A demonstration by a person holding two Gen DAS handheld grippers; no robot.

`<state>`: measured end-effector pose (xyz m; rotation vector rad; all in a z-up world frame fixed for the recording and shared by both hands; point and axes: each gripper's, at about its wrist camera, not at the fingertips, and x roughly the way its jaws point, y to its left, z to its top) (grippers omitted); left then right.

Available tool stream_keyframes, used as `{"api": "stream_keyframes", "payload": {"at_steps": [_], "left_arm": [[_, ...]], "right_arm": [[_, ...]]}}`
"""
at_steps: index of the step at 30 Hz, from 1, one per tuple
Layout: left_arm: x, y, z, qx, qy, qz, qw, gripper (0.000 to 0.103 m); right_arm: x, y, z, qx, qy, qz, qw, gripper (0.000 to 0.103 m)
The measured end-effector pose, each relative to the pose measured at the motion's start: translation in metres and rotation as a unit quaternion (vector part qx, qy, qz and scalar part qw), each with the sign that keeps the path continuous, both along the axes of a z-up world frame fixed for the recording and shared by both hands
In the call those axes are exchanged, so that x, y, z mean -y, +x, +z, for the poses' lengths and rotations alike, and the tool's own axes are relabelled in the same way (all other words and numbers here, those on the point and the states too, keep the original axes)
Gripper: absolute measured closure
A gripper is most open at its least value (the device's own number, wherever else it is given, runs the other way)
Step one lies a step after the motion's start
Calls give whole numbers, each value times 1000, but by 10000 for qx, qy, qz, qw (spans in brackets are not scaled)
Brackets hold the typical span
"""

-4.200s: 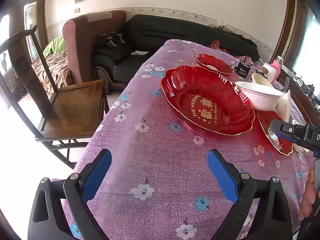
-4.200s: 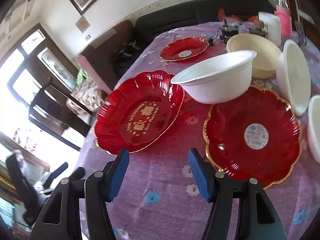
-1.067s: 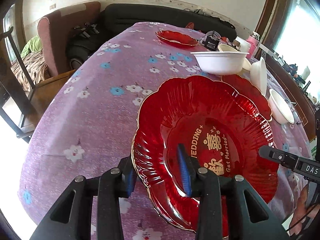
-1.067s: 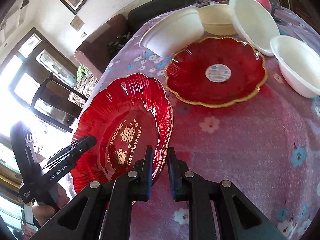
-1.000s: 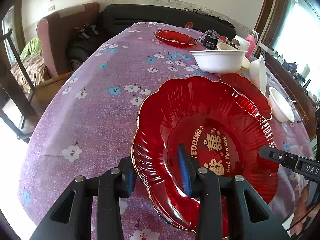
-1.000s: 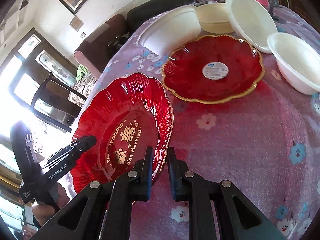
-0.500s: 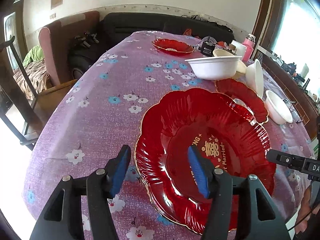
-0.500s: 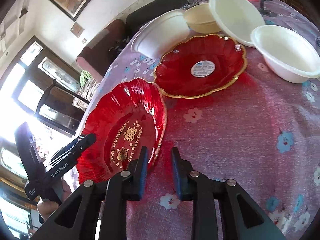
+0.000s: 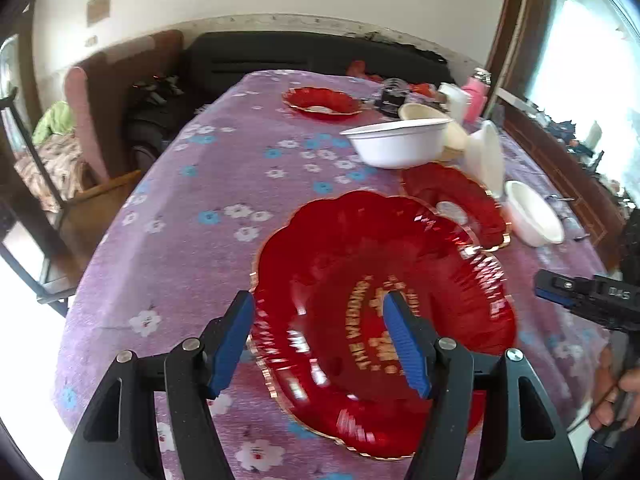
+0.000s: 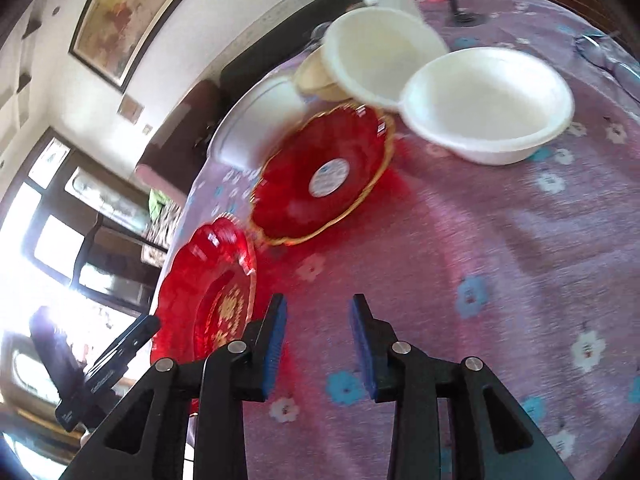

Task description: Organize plates and bowls

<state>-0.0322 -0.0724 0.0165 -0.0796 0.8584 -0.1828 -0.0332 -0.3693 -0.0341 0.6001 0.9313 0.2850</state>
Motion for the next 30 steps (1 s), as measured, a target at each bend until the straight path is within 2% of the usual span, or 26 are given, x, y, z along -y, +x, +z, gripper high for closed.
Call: {"api": "stream_keyframes", "payload": {"at_steps": [7, 11, 14, 20, 24, 30], "left_arm": [[18, 7, 19, 29, 111, -287, 9995, 36], [32, 30, 25, -201, 92, -577, 9981, 35], [46, 63, 28, -469, 129, -743, 9961, 35], [73, 125, 14, -1061, 154, -832, 9908, 35], [87, 150, 2, -1215, 245, -780, 9892, 35], [105, 178, -20, -1483, 440, -714, 9854, 37]], "right_arm": [[20, -4, 0, 20, 103, -127, 9999, 68], [22, -5, 3, 33, 104, -131, 9999, 68], [22, -7, 6, 38, 76, -111, 9999, 68], [28, 4, 18, 66, 17, -163, 9998, 68], [37, 19, 22, 57, 8, -309, 9995, 68], [47, 49, 13, -149, -9, -474, 9988, 68]]}}
